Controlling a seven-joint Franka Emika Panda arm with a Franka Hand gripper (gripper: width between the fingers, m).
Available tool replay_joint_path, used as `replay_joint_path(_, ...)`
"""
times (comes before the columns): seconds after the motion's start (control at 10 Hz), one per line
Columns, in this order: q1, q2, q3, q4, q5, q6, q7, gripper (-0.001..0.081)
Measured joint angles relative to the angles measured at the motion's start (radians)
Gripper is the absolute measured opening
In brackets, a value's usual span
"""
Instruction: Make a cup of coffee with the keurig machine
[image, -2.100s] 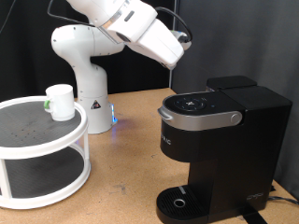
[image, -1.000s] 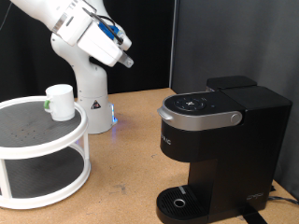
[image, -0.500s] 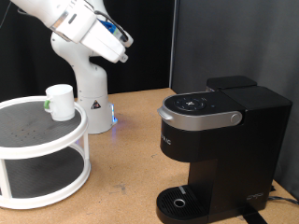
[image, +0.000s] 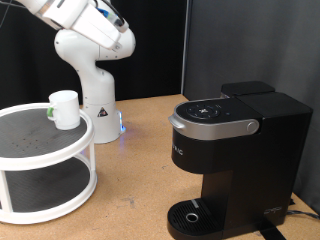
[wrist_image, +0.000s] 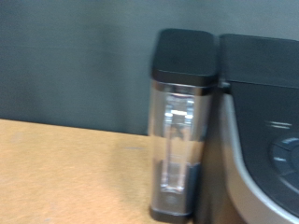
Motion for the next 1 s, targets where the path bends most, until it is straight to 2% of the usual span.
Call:
replay_joint_path(0.3, -0.001, 0.002, -0.032, 0.036, -0.059, -0.063, -0.013, 0.0000)
replay_joint_path(0.4, -0.002, 0.002, -0.034, 0.036, -0.062, -0.061, -0.013, 0.0000)
replay_joint_path(0.6, -0.002, 0.001, -0.028, 0.022, -0.062, 0.009, 0.011, 0.0000)
replay_joint_path(0.8, -0.002, 0.005, -0.038, 0.030, -0.068, -0.078, -0.042, 0.0000)
replay_joint_path(1.0, 0.000, 0.020, -0.063, 0.063, -0.135, -0.215, -0.201, 0.0000)
